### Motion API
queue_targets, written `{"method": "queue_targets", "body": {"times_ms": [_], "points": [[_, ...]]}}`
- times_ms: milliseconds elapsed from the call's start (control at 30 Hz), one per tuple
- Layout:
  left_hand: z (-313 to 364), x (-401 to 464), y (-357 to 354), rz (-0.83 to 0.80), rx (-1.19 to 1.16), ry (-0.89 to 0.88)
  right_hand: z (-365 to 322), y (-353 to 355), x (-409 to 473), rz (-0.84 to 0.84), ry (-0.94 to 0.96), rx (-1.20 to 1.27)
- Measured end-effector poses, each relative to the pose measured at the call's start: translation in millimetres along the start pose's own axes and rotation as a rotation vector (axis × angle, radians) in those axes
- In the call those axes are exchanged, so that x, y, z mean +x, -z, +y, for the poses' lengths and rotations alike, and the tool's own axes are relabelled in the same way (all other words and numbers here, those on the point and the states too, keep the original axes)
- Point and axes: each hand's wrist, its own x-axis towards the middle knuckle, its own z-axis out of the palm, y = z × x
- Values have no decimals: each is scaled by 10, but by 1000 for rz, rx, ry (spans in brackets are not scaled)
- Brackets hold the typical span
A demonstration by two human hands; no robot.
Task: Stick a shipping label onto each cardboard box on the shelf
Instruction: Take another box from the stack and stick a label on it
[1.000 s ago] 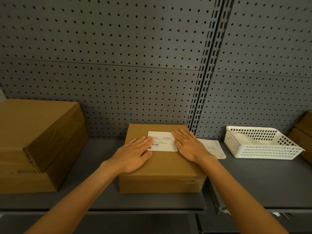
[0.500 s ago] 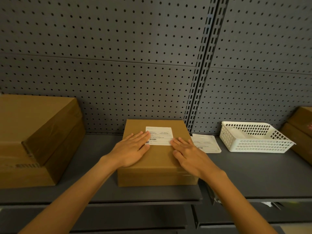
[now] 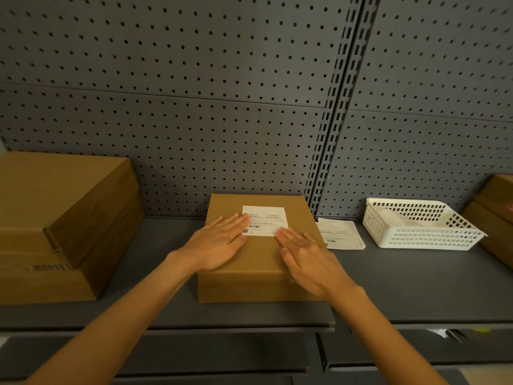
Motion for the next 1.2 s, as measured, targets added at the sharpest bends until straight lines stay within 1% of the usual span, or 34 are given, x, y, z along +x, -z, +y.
{"method": "queue_targets", "body": {"times_ms": [133, 200, 300, 400, 500, 567, 633, 700, 800, 967, 1100, 1200], "points": [[7, 5, 8, -3, -4, -5, 31, 1, -36, 33, -51, 42], [13, 9, 32, 2, 29, -5, -9, -25, -32, 62, -65, 44], [117, 12, 66, 15, 101, -52, -19, -50, -40, 86, -68, 8], [226, -14, 19, -32, 69, -96, 7, -51, -47, 80, -66, 24], [44, -84, 34, -21, 68, -29, 17, -46, -43, 62, -73, 66], [-107, -124, 84, -9, 71, 49, 9, 20, -32, 22, -91, 136], [-130, -109, 129, 17, 44, 88, -18, 131, 24, -11, -125, 208], [-13, -3, 148, 76, -12, 79, -50, 198, 161, -9, -130, 174], [195, 248, 133, 117, -37, 57, -72, 174, 477, -44, -103, 30], [231, 519, 32, 59, -24, 111, 12, -1, 743, -162, -145, 35], [146, 524, 11, 34, 2, 139, 95, -71, 753, -167, -150, 52], [114, 505, 13, 40, -3, 159, 224, -71, 732, -138, -199, 50]]}}
